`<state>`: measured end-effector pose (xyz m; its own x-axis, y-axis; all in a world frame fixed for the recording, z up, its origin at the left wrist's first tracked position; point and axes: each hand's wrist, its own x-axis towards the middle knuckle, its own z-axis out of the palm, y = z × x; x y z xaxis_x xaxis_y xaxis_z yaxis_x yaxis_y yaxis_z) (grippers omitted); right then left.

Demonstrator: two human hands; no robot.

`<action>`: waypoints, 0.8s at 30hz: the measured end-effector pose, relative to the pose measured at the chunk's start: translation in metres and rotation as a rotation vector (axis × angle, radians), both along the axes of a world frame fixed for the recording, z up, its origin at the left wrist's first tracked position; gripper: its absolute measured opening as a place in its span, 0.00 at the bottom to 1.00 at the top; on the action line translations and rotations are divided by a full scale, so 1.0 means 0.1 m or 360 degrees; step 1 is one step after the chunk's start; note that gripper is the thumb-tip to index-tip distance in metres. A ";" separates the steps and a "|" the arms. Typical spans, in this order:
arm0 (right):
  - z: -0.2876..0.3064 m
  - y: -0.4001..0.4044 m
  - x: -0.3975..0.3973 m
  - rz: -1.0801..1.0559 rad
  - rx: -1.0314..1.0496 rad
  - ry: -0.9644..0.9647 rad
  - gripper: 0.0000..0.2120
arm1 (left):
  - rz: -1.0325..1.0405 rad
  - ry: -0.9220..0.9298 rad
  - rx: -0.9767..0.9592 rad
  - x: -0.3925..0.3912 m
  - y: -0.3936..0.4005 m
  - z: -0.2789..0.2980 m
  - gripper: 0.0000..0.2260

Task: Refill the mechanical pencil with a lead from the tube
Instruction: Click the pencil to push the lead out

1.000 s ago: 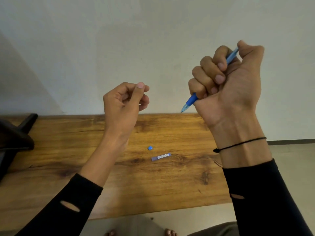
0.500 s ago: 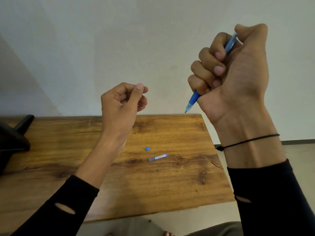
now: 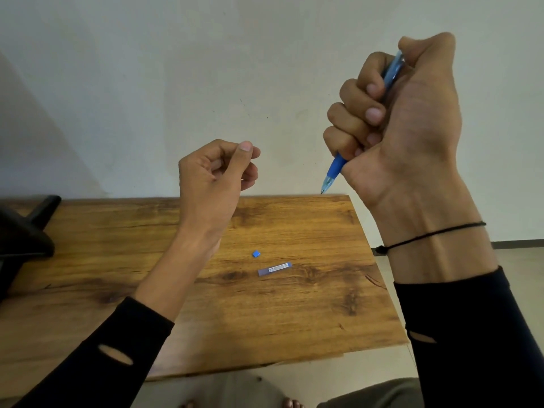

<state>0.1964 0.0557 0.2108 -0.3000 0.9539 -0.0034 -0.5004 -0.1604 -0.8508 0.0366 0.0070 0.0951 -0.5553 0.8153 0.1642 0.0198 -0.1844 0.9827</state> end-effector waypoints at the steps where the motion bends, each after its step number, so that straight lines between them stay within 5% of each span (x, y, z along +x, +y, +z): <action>1: 0.00 0.00 0.00 -0.0002 0.0003 -0.0004 0.25 | 0.0000 0.0001 0.0002 0.00 0.00 0.00 0.10; 24: -0.02 -0.02 0.00 -0.0028 0.0002 -0.0004 0.25 | 0.0029 0.0050 -0.0013 0.01 -0.01 -0.01 0.06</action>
